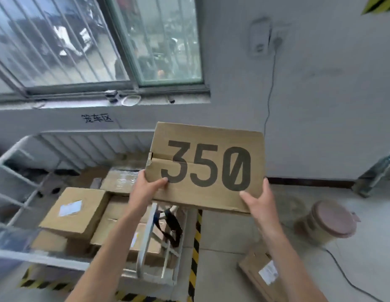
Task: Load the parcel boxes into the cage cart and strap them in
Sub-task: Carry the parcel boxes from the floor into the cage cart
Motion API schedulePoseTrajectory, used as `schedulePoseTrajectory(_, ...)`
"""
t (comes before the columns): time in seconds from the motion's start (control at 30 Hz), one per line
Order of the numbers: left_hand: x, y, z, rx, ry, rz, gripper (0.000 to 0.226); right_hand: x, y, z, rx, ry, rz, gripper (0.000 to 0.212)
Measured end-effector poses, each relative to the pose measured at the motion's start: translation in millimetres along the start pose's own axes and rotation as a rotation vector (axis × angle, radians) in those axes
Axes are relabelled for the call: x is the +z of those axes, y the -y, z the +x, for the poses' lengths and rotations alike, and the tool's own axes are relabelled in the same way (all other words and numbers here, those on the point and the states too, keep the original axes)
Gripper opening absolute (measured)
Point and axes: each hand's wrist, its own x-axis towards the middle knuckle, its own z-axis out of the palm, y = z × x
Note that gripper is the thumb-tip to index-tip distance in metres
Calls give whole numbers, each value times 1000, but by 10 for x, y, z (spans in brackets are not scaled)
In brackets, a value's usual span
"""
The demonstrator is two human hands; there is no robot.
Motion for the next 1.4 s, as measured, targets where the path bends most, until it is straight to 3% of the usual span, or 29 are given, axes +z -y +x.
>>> schedulePoseTrajectory(0.27,-2193,730,351,-60,-208,-112,52,2239,523,-544,-60,213,13,93)
schedulePoseTrajectory(0.43,-3341,1416,805,-136,-213,-51,57,3551,457,-927,9,245,-60,85)
schedulePoseTrajectory(0.57,-3821,1940,1170,-221,-148,-39,57,4228,299,-1081,101,214,-98,75)
schedulePoseTrajectory(0.73,-3900,2557,1499,-337,-28,58,65,4641,-34,-1141,237,187,-173,74)
schedulePoseTrajectory(1.0,-3372,3383,2011,-525,173,116,63,4976,-917,-771,471,114,-254,45)
schedulePoseTrajectory(1.27,-2995,4083,3045,-548,192,178,53,5564,-1702,6,562,127,-270,47)
schedulePoseTrajectory(1.4,-2940,4428,3502,-566,160,173,56,5906,-2040,344,565,163,-270,72)
